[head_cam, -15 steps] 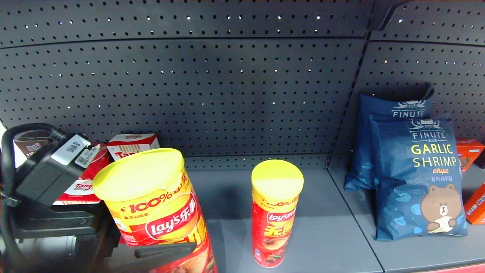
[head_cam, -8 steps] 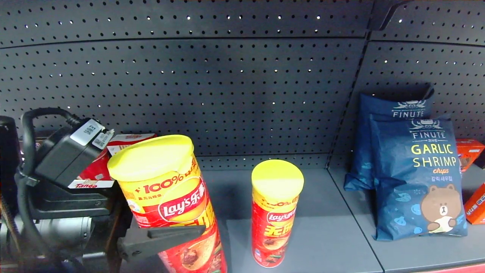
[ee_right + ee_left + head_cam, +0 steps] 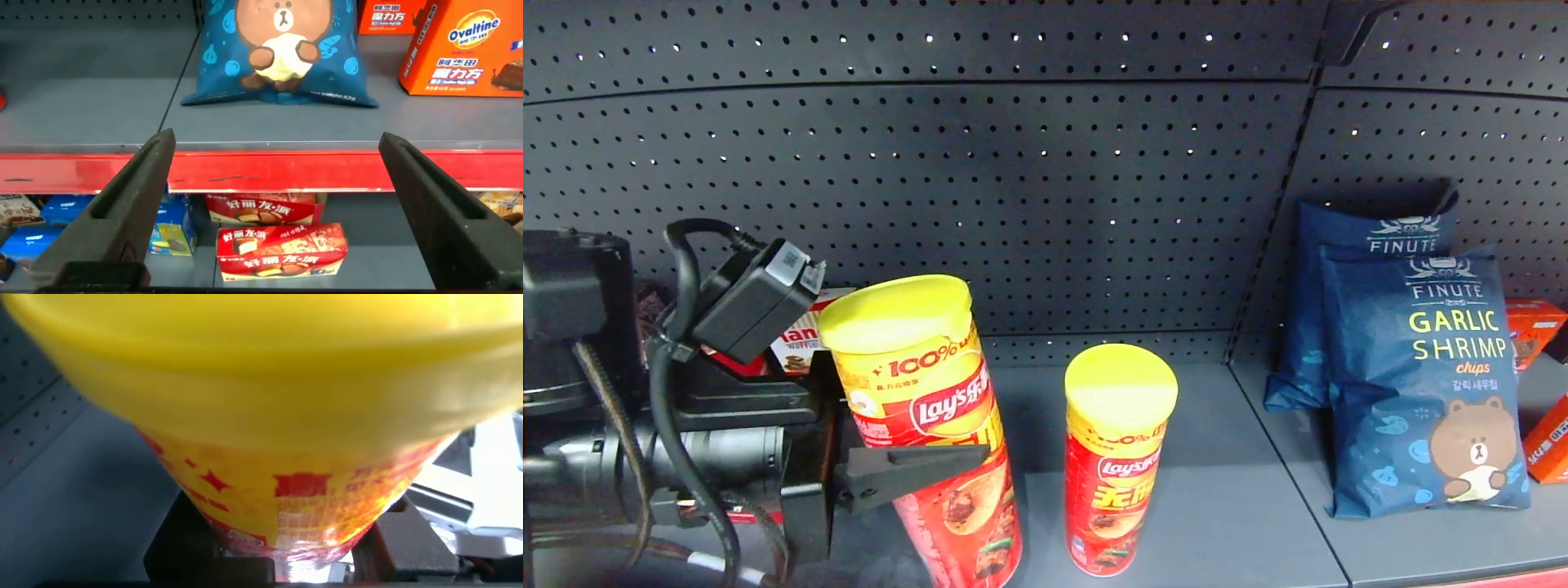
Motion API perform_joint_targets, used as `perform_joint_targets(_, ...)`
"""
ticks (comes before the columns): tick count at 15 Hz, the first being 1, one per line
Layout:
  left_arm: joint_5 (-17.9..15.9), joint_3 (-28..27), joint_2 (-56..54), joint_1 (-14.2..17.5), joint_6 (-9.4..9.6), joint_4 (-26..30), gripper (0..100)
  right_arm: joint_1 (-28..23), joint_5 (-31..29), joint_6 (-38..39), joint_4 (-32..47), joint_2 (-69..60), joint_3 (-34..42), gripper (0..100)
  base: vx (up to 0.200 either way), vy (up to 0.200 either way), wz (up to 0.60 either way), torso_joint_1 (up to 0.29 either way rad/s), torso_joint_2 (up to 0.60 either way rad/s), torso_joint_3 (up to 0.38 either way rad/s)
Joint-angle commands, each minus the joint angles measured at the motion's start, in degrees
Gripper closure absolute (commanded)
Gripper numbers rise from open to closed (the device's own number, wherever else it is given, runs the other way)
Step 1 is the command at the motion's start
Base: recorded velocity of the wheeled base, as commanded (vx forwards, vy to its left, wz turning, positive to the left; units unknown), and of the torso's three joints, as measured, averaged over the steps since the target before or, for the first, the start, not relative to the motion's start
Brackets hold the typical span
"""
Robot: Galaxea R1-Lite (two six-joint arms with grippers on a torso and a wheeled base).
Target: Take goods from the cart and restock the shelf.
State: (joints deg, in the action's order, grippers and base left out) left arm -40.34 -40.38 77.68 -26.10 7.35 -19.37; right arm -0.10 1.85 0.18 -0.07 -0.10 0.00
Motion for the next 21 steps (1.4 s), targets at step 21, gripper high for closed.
perform_joint_targets(21, -6.51, -29.06, 32.8, 5.97, 13.74, -2.69, 100, 0.01, 0.08, -0.01, -0.01, 0.1, 0.0, 0, 0.0, 0.0, 0.0, 0.0, 0.0, 0.0)
